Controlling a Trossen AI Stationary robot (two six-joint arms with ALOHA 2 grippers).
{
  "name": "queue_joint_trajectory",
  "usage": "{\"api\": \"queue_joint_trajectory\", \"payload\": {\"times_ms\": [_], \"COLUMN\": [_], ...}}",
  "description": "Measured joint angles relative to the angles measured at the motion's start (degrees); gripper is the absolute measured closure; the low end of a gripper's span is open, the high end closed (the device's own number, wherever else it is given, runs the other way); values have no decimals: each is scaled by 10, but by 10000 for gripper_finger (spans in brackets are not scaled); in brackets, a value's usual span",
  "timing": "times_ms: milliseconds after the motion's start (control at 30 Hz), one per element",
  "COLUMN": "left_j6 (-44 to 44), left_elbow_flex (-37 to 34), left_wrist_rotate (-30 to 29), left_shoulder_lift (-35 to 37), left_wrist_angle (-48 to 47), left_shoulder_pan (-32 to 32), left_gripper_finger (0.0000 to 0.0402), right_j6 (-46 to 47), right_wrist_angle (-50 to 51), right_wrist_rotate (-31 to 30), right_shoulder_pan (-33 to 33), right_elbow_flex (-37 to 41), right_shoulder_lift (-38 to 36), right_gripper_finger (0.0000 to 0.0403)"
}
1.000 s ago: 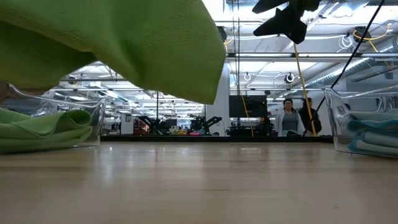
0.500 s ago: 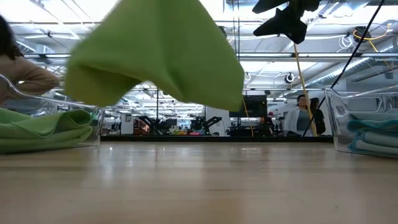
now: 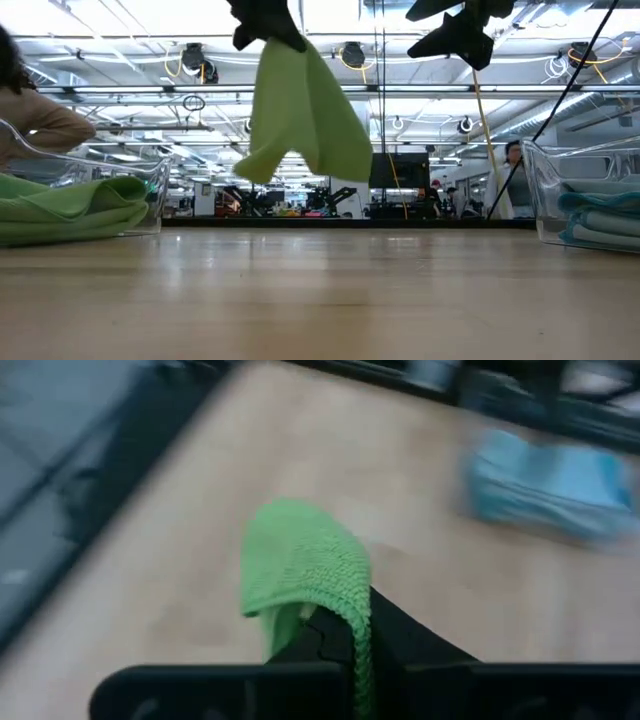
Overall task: Sort microfiber towel by color & place in baskets
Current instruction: Fold the green microfiber towel
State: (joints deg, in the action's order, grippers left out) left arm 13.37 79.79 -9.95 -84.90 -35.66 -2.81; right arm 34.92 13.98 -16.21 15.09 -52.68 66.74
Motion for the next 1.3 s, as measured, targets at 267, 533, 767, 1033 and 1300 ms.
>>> {"api": "queue_joint_trajectory", "payload": {"times_ms": [267, 533, 767, 1033, 1300], "left_j6": [-211, -193, -191, -163, -98], "left_elbow_flex": [70, 73, 73, 102, 115], "left_wrist_rotate": [-74, -43, -23, -37, -52], "left_shoulder_lift": [-52, -184, -287, -258, -201], "left_wrist_angle": [-23, -22, 8, -43, -64], "left_shoulder_pan": [-135, -72, 33, 70, 17], "left_gripper_finger": [398, 390, 322, 168, 97], "right_j6": [0, 0, 0, 0, 0], "right_wrist_angle": [0, -5, -5, -5, -5], "right_wrist_rotate": [0, 0, 0, 0, 0], "right_shoulder_pan": [0, 0, 0, 0, 0], "right_elbow_flex": [0, 0, 0, 0, 0], "right_shoulder_lift": [0, 0, 0, 0, 0], "right_gripper_finger": [195, 195, 195, 195, 195]}}
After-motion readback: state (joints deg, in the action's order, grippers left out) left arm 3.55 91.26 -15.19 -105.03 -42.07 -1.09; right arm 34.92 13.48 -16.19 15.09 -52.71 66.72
